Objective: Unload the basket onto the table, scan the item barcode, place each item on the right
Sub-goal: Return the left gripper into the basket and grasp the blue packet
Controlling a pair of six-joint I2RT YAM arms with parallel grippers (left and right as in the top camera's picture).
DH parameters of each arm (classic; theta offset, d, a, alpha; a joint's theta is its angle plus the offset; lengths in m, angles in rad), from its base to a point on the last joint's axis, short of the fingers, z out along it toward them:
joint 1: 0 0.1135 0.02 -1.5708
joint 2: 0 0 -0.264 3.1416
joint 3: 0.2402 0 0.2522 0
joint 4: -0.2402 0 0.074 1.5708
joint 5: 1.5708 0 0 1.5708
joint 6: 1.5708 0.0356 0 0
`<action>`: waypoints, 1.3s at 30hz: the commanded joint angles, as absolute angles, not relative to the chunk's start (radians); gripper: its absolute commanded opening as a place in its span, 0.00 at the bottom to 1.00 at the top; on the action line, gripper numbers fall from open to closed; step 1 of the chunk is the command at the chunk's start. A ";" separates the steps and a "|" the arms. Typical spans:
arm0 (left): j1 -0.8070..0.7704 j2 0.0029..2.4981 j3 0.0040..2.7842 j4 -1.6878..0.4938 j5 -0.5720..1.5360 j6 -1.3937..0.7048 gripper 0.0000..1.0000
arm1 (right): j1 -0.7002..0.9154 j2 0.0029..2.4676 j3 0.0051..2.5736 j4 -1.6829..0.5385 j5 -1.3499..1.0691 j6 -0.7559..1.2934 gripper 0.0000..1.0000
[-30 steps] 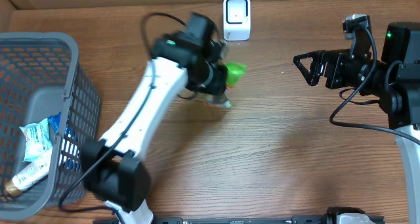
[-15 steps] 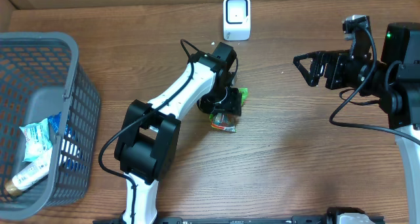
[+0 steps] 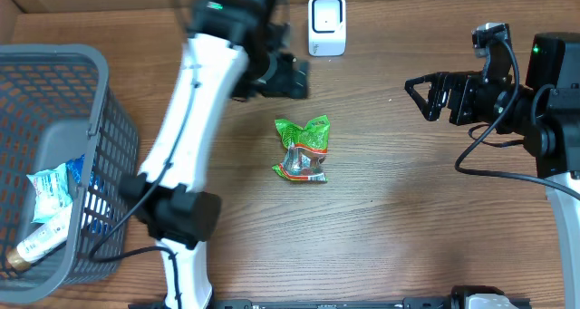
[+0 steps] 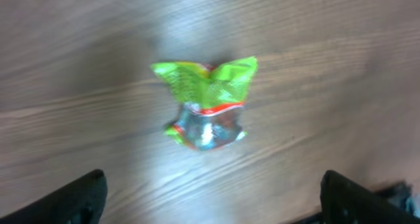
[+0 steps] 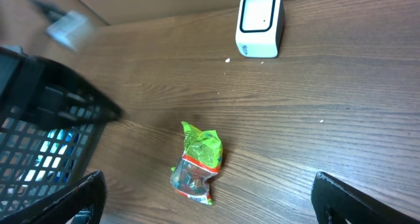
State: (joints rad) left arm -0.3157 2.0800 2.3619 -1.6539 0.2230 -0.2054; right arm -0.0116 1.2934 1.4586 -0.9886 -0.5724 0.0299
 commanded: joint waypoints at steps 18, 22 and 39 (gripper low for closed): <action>0.748 1.610 2.119 -1.665 0.115 -0.159 1.00 | -0.013 1.282 1.485 -1.005 -0.575 0.029 1.00; 0.858 1.612 1.943 -1.556 0.140 -0.123 1.00 | -0.013 1.282 1.485 -0.994 -0.575 0.029 1.00; 0.829 1.804 1.497 -1.048 0.147 0.049 0.87 | -0.013 1.332 1.485 -1.005 -0.589 0.030 1.00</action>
